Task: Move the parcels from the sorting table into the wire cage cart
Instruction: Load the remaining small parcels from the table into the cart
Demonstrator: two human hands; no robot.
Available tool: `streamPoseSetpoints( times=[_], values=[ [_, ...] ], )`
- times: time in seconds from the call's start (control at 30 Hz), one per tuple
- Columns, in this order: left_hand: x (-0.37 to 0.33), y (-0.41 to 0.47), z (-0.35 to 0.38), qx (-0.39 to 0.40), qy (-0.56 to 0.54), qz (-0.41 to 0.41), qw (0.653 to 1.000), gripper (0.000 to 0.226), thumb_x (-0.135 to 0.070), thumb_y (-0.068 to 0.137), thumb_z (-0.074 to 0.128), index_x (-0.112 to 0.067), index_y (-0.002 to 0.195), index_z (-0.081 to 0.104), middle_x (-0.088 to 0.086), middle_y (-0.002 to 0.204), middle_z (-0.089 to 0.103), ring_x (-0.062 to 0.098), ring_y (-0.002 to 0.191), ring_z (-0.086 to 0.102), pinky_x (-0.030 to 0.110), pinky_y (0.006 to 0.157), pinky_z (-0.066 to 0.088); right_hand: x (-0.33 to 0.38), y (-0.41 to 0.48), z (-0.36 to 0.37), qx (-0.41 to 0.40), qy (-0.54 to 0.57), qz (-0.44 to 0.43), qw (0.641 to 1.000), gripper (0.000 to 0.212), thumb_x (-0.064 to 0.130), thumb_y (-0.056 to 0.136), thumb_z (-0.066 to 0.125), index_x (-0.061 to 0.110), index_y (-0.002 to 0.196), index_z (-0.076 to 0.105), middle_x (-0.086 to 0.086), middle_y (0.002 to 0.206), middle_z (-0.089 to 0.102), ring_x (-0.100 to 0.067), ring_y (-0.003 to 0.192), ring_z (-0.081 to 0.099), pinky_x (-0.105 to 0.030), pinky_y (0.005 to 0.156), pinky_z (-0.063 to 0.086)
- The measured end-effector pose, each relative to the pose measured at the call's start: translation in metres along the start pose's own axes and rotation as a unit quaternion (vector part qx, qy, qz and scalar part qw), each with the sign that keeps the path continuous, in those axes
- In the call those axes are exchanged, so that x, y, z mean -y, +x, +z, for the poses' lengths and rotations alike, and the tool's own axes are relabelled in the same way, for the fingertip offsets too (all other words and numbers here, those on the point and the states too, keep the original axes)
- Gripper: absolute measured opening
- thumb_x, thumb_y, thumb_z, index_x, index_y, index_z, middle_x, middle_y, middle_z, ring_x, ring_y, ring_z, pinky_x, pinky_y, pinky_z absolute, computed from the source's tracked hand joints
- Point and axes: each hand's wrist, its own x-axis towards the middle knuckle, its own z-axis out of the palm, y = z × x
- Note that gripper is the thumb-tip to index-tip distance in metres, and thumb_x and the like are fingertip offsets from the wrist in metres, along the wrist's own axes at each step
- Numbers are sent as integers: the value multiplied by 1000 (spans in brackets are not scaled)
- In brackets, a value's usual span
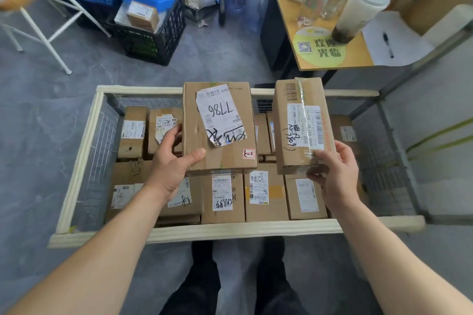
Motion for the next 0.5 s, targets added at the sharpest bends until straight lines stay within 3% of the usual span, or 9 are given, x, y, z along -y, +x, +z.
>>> streamPoseSetpoints(
  times=[0.13, 0.23, 0.33, 0.5],
  values=[
    [22, -3, 17, -28, 7, -20, 999, 116, -57, 43, 95, -32, 146, 47, 0, 144, 55, 22, 134, 50, 55, 105, 47, -18, 21, -9, 24, -7, 29, 999, 37, 20, 91, 68, 22, 124, 52, 4, 104, 75, -19, 96, 74, -31, 68, 60],
    [48, -7, 29, -39, -1, -41, 998, 101, -49, 46, 95, -38, 137, 53, -5, 138, 59, 16, 129, 55, 50, 103, 50, -37, 35, -19, 39, -20, 46, 998, 36, 19, 91, 68, 21, 123, 53, 3, 104, 75, -21, 95, 74, -35, 69, 62],
    [77, -13, 39, -53, 0, -66, 996, 100, -46, 49, 95, -35, 139, 53, -4, 138, 60, 16, 128, 57, 49, 102, 51, -58, 44, -31, 43, -37, 70, 996, 34, 16, 91, 67, 20, 122, 55, -1, 108, 74, -26, 97, 72, -40, 71, 62],
    [119, -24, 49, -71, 11, -106, 992, 87, -44, 47, 91, -49, 125, 53, -9, 135, 60, 6, 122, 57, 36, 96, 54, -95, 52, -47, 52, -64, 118, 990, 33, 15, 91, 68, 21, 121, 56, -6, 111, 73, -30, 97, 70, -48, 75, 57]
  ],
)
